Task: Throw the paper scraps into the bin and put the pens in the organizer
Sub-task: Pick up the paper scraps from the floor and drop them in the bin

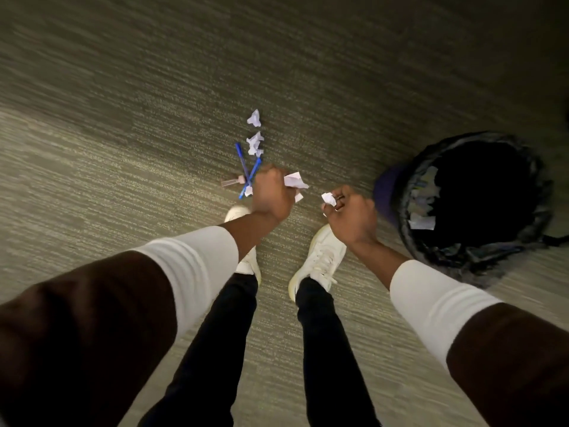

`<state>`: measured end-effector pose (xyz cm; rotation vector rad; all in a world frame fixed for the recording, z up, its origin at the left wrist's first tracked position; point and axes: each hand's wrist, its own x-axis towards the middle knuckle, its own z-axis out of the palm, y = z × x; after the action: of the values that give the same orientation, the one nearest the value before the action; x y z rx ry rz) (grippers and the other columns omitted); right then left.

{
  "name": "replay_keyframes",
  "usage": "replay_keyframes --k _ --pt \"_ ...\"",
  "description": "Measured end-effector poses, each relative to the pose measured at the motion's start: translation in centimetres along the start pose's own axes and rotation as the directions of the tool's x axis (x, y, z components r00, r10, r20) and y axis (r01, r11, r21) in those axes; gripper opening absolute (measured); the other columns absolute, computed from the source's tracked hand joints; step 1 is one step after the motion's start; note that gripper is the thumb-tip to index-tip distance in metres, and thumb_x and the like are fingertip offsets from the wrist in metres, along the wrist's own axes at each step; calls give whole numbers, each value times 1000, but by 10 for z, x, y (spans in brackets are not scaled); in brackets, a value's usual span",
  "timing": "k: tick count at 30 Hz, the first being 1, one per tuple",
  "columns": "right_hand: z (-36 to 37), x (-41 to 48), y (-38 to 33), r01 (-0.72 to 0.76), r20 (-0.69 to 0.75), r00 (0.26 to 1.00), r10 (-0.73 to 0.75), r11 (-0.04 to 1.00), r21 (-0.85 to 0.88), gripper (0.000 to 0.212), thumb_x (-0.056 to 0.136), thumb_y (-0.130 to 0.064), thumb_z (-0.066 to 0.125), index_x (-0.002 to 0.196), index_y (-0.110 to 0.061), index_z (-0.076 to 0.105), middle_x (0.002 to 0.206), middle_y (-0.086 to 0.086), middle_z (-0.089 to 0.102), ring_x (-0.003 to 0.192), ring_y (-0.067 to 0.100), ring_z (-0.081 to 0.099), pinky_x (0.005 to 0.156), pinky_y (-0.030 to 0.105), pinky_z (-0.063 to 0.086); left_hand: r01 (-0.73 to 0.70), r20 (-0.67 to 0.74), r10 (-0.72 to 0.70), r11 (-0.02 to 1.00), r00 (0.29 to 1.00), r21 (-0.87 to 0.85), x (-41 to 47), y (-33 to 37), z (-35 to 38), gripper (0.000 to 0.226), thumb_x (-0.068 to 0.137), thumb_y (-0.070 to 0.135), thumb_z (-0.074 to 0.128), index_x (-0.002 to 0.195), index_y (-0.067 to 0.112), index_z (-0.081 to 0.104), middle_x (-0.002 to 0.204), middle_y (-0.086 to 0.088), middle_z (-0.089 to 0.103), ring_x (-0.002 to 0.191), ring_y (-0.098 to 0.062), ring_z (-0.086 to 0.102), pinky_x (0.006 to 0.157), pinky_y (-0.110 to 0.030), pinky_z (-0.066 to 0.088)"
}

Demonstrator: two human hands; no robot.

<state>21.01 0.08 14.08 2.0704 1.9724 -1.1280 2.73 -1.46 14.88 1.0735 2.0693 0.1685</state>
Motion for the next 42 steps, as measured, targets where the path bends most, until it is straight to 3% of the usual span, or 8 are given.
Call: replay_keyframes --k 7,12,20,24,27,32,37,42 --pt "-70 -38 14 -14 -157 987 41 985 170 18 85 -25 79 100 -18 72 86 -2 76 77 16 71 74 31 57 -48 70 59 988 996 -146 -46 100 12 12 88 10 72 96 6 78 100 -17 75 94 -33 71 68 -19 28" --pt "-101 -59 53 -157 -239 945 223 951 266 21 86 -26 80 102 -13 74 85 0 77 76 16 72 72 26 53 -128 116 146 980 982 -153 -68 152 36 16 88 6 70 102 9 79 107 -15 73 94 -28 67 85 -35 51" --pt "-139 -58 108 -370 -282 819 500 835 406 26 86 -28 79 106 -12 77 89 7 79 81 18 71 76 25 47 -171 248 204 974 947 -146 -81 224 88 28 89 5 67 116 0 75 116 -23 74 110 -42 70 89 -42 56" --pt "-148 -46 123 -383 -293 801 521 824 419 24 88 -29 75 108 -16 77 89 4 80 80 12 67 77 24 48 -203 302 247 965 921 -168 -80 245 108 41 95 13 68 134 1 63 128 -26 69 120 -44 66 92 -43 54" --pt "-153 -38 131 -395 -334 761 556 806 441 24 88 -32 77 106 -16 79 96 4 80 88 16 72 78 22 48 -198 357 239 969 903 -147 -77 251 121 42 98 21 66 131 -2 55 130 -26 66 122 -46 63 92 -45 53" --pt "-151 -36 135 -340 -347 795 497 840 422 10 87 -20 71 93 -23 79 83 -4 76 79 12 72 81 35 62 -228 377 254 967 891 -112 -77 248 119 44 101 24 61 138 2 51 136 -23 64 124 -46 63 94 -48 55" --pt "-137 -35 123 -242 -253 885 392 849 469 14 88 -20 63 90 -24 76 81 -2 78 72 17 77 73 50 65 -175 224 199 977 954 -120 -69 215 100 20 98 22 59 113 13 69 116 -13 74 106 -38 71 86 -46 59" --pt "-110 -23 88 -51 -232 959 165 901 431 15 86 -29 57 90 -30 71 77 -6 76 62 12 74 64 49 64 -49 144 66 991 987 -122 -51 149 77 16 97 21 61 107 17 73 104 -10 78 95 -33 73 81 -42 61"
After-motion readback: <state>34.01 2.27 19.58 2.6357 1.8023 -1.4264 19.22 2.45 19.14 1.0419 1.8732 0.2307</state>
